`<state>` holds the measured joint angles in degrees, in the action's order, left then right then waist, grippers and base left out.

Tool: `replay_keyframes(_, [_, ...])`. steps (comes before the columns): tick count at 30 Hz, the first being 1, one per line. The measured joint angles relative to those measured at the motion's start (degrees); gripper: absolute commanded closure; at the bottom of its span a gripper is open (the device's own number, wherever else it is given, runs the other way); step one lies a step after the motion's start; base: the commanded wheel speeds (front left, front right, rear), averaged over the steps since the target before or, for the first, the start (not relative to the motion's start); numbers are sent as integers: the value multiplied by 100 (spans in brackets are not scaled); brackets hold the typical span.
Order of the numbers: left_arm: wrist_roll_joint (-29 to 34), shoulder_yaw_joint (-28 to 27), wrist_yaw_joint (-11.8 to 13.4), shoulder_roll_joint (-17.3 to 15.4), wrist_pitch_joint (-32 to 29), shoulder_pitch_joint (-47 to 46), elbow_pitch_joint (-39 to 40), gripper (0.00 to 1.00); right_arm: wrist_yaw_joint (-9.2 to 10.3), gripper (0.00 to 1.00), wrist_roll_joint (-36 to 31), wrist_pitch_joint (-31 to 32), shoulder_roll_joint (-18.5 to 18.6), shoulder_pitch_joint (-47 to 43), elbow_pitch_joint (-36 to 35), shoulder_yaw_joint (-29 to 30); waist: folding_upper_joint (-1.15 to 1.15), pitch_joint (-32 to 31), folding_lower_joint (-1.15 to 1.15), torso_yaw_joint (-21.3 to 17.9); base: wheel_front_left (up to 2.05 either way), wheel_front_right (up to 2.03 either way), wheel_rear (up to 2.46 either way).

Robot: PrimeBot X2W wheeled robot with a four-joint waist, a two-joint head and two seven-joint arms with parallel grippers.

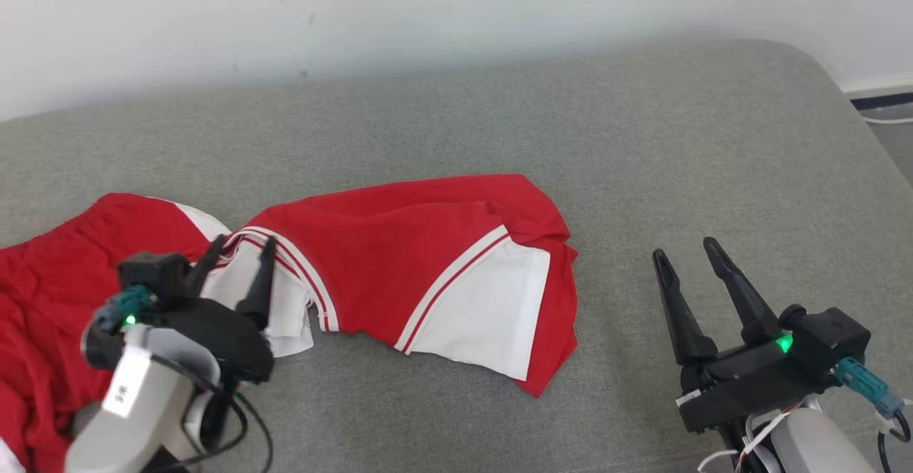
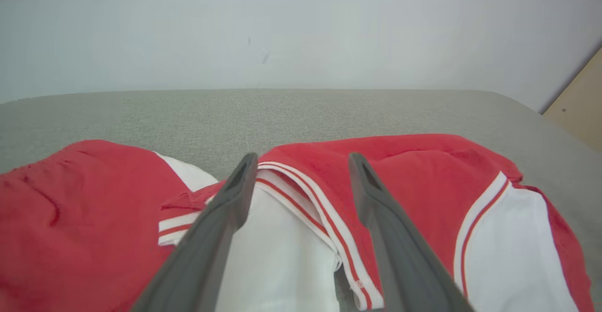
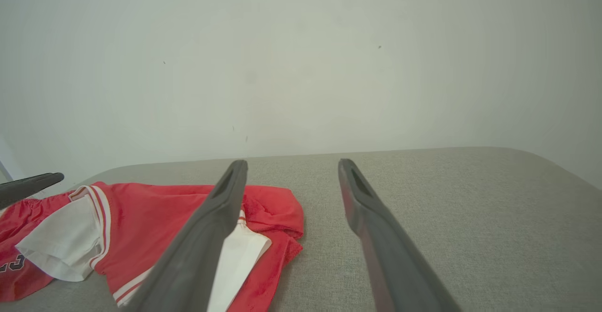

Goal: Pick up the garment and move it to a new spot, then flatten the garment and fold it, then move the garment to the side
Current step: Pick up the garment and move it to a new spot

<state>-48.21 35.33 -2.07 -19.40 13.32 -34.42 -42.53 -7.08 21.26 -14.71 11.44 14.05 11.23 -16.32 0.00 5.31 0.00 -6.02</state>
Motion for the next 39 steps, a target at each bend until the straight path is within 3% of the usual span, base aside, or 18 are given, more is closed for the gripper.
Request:
replay_keyframes(6, [100, -20, -35, 149, 97, 436, 595, 0, 0, 0, 49, 0, 10, -66, -23, 62, 0, -98, -1, 85, 0, 0, 0])
replay_keyframes(20, [559, -917, 767, 97, 99, 1770, 2153, 0, 1, 0, 51, 0, 57, -321, -220, 401, 0, -262, -1, 101, 0, 0, 0])
replay_keyframes(30, [1068, -1704, 872, 244, 99, 2743, 3120, 0, 8, 0, 56, 0, 80, -666, -364, 553, 0, -365, -1, 114, 0, 0, 0])
replay_keyframes(39, [1504, -2031, 914, 486, 100, 3178, 3628, 0, 8, 0, 56, 0, 20, -906, -470, 543, -1, -464, 0, 89, 0, 0, 0])
